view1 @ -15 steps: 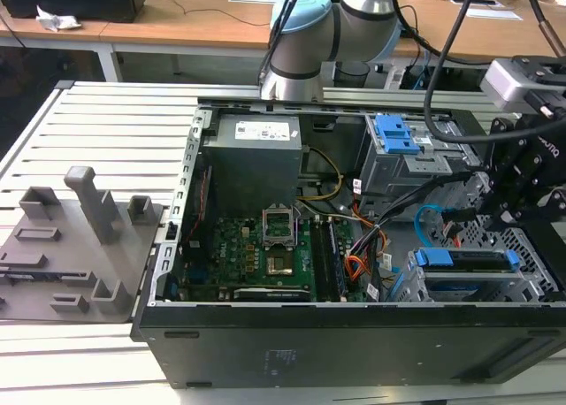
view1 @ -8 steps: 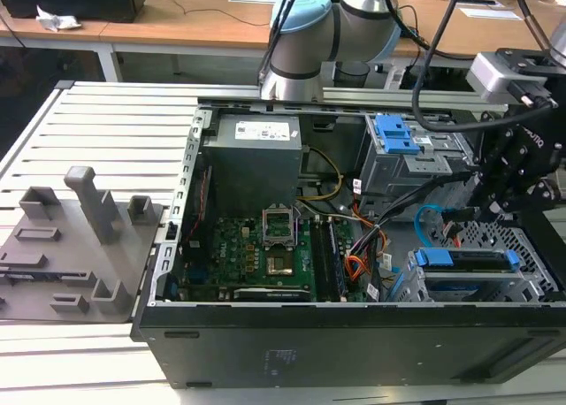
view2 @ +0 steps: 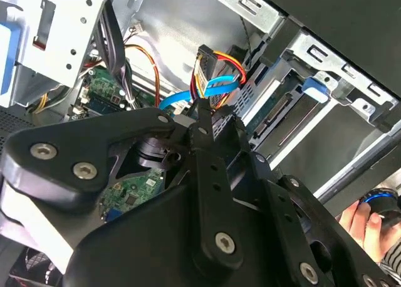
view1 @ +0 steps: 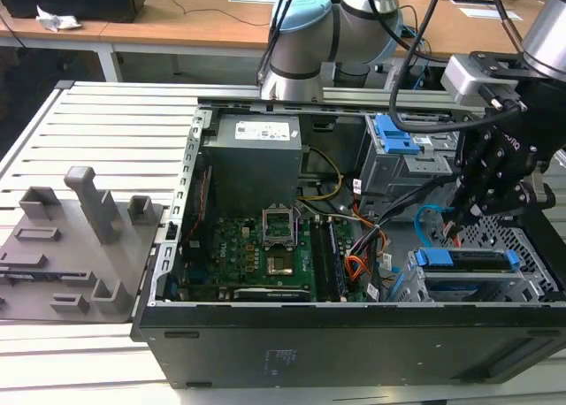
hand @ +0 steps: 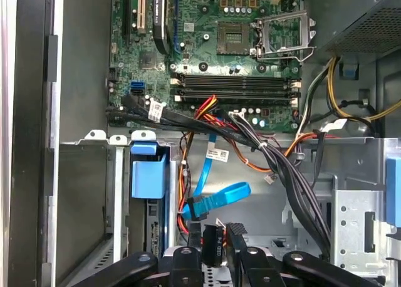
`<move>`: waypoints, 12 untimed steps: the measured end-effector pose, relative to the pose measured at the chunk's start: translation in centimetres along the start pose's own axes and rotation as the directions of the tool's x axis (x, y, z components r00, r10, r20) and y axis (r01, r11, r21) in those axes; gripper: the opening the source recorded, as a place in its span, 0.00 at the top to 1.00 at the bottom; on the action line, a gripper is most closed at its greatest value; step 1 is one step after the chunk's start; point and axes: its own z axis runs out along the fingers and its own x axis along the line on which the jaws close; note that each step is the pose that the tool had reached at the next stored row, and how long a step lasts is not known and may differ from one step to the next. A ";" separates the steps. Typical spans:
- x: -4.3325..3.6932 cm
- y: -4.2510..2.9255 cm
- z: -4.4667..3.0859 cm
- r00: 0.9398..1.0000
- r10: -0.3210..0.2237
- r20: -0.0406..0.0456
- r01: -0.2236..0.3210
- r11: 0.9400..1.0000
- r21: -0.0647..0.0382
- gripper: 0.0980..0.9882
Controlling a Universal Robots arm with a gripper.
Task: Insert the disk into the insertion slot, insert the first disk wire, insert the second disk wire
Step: 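Insert the first disk wire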
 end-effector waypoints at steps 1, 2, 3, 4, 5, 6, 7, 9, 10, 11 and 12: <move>0.00 0.00 0.00 1.000 0.000 0.000 0.000 1.000 0.000 0.77; 0.00 0.00 0.00 1.000 0.000 -0.001 0.000 1.000 0.000 0.77; 0.00 0.00 0.01 1.000 0.000 -0.001 0.000 1.000 0.000 0.77; 0.00 0.00 0.00 1.000 0.000 -0.001 0.000 1.000 0.000 0.79; 0.00 0.00 0.00 1.000 0.000 -0.001 0.000 1.000 0.000 0.79; 0.00 0.00 0.01 1.000 0.000 -0.001 0.000 1.000 0.000 0.86; 0.00 0.00 0.00 1.000 0.000 -0.002 0.000 1.000 0.000 0.92; 0.00 0.00 0.01 1.000 0.000 -0.002 0.000 1.000 0.000 0.92; 0.01 0.00 0.01 1.000 0.000 -0.002 0.000 1.000 0.000 0.92; 0.14 -0.01 0.01 1.000 0.000 -0.002 0.000 1.000 0.000 0.92; 0.72 -0.03 0.02 1.000 0.000 -0.003 0.000 1.000 0.000 0.92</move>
